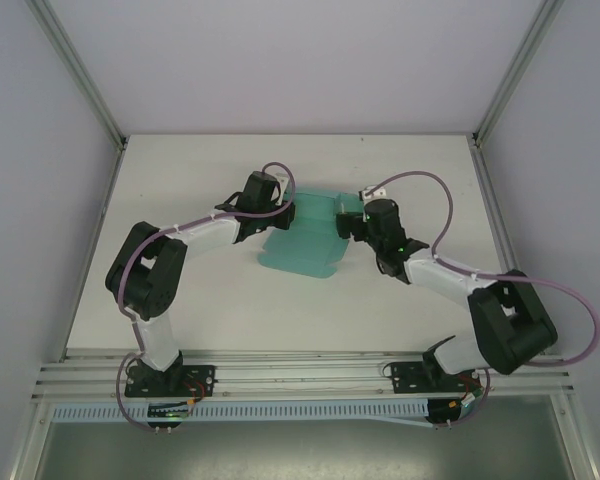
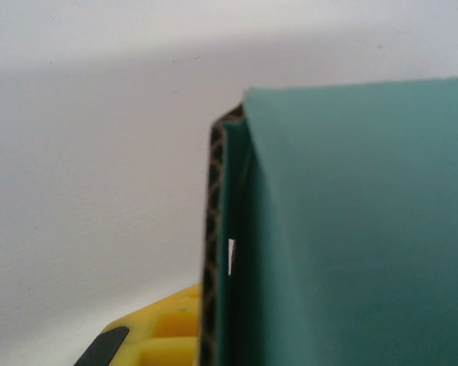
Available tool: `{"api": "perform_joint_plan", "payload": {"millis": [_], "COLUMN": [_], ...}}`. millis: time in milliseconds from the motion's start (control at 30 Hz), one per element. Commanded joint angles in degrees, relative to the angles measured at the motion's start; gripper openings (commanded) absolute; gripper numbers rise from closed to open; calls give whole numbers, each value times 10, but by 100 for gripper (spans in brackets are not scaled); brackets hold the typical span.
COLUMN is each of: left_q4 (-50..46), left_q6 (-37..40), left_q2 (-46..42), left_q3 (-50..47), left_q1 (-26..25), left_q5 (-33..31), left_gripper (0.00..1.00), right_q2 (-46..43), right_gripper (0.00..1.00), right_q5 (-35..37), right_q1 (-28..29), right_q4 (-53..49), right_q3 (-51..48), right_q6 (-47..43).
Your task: Assemble paper box
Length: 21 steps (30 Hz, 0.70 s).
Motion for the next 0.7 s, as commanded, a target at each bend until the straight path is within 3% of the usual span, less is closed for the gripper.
{"api": "perform_joint_plan", "payload": {"millis": [0,333,667], "left_q4": [5,1,-19], "left_q6": [-11,-25,-17], "left_q2": [-7,-14,-9], "left_q3": [17,13,22], "left_q1": [-1,-1,-1], "left_q5": [41,23,-16], "left_gripper": [0,0,0], "right_q2": [35,71,-172], "right_gripper": [99,99,99], "right_q5": [-11,97,47], "right_q1": [12,44,26], "right_q4": [70,93,-77], "right_q3": [25,47,-40], "right_q6": [2,7,-4]}}
